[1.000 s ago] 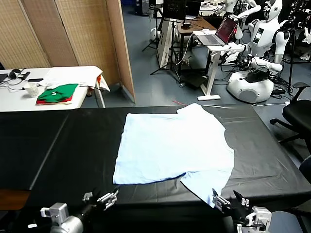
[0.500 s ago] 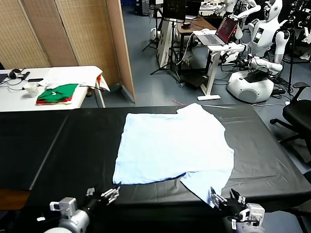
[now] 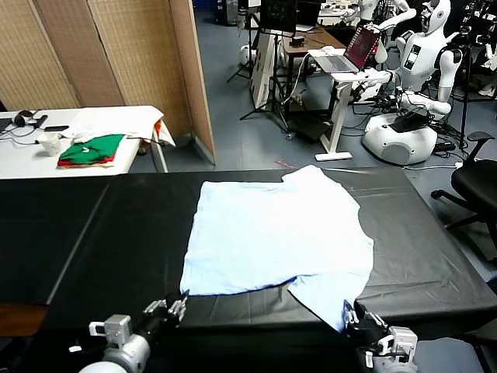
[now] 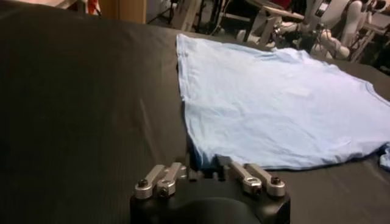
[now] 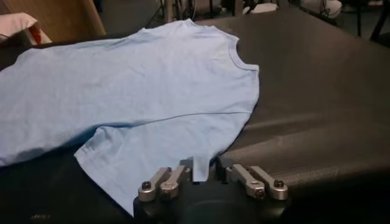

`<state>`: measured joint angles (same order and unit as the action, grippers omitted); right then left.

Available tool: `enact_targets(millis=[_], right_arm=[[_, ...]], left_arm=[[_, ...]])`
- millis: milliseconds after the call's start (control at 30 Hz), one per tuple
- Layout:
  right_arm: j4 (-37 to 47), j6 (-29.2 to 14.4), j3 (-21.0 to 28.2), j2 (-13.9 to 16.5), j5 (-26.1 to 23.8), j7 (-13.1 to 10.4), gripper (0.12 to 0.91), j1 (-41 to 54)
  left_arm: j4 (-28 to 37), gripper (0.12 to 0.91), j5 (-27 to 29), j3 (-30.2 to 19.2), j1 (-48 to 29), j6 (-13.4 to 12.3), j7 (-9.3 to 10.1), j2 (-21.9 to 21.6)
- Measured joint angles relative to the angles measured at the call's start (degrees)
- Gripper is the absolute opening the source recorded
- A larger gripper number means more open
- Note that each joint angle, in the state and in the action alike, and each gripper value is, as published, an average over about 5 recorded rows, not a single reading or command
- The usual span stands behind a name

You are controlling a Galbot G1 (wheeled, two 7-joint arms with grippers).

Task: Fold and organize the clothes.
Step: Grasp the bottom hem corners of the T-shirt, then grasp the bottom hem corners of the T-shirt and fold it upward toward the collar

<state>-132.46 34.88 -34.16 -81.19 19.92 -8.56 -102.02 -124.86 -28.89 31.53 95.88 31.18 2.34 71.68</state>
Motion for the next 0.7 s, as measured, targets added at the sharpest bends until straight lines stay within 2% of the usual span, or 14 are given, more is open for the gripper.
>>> enact_targets(millis=[233,400,500,700], right_arm=[[-4.4,1.8,1.1,0.3,-1.1,-1.7,0.141,-3.8],[-5.3,1.9,1.2,0.7,-1.0,-1.6,0.141,-4.7],[-5.6,1.0,0.8,0.9,-0.6,-0.3,0.141,-4.4],[-2.9,-3.7,-0.5,1.3,0.8,3.6,0.141,0.1]], left_arm=[[-2.3,0.146,1.0,1.3,2.9,-0.3,1.00,-0.5],[-4.8,0.146,2.2,2.9,6.5,-0.8,1.36,-0.4],[-6.5,0.146,2.3,4.0,8.7,-1.2,1.69,-0.6],[-10.1,0.146,2.6,5.6,12.0,-2.4,2.17,-0.2]])
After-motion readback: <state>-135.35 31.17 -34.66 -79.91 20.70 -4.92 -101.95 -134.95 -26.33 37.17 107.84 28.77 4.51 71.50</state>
